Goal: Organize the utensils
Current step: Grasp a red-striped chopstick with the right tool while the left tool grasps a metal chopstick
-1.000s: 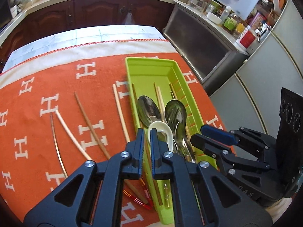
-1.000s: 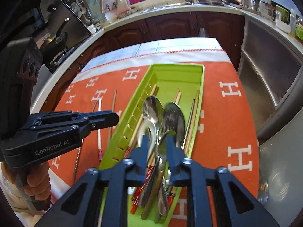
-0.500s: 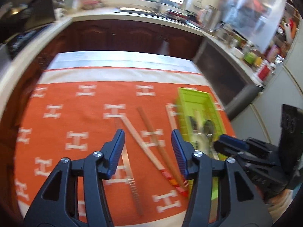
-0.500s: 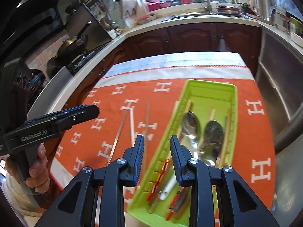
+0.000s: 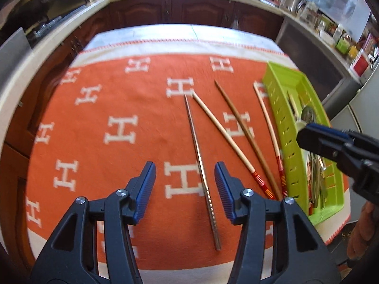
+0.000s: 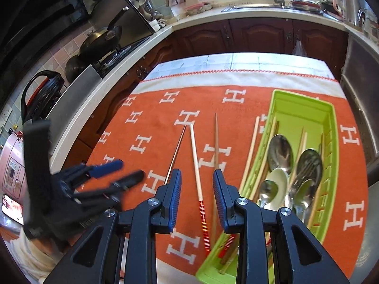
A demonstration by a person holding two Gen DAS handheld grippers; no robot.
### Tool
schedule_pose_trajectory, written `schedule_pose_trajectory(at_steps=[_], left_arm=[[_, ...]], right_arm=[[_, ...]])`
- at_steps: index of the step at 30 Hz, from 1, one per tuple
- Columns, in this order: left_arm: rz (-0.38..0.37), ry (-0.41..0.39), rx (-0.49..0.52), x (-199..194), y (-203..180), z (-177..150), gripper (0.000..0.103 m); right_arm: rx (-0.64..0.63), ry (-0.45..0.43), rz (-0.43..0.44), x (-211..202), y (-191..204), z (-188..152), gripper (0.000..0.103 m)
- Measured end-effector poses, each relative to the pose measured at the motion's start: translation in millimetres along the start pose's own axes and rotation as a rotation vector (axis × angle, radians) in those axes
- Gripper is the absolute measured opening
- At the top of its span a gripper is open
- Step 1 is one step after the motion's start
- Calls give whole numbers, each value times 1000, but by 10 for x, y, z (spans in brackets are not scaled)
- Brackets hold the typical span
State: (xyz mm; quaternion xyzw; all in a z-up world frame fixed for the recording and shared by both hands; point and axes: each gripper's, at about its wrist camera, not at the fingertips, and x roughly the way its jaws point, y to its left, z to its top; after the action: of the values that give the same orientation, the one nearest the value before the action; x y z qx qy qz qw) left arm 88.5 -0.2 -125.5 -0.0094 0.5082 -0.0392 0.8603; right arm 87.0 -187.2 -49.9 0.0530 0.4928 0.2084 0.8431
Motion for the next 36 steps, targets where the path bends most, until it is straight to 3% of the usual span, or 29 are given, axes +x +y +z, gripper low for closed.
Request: schedule_pose_trajectory(at_steps=[12,17,25,36], left_arm=[[44,73,-36,497,-145,5,48],[72,47,-17,516,-174,-7,47],[52,37,-42,486,-50,13,6],[-22,44,-87,392,180,-90,4]], right_arm=[[29,52,25,334,-29,55,28],[34,72,28,460,-31,79,28],[28,128,24,729,37,108,28],[36,260,-65,1234,99,192,28]])
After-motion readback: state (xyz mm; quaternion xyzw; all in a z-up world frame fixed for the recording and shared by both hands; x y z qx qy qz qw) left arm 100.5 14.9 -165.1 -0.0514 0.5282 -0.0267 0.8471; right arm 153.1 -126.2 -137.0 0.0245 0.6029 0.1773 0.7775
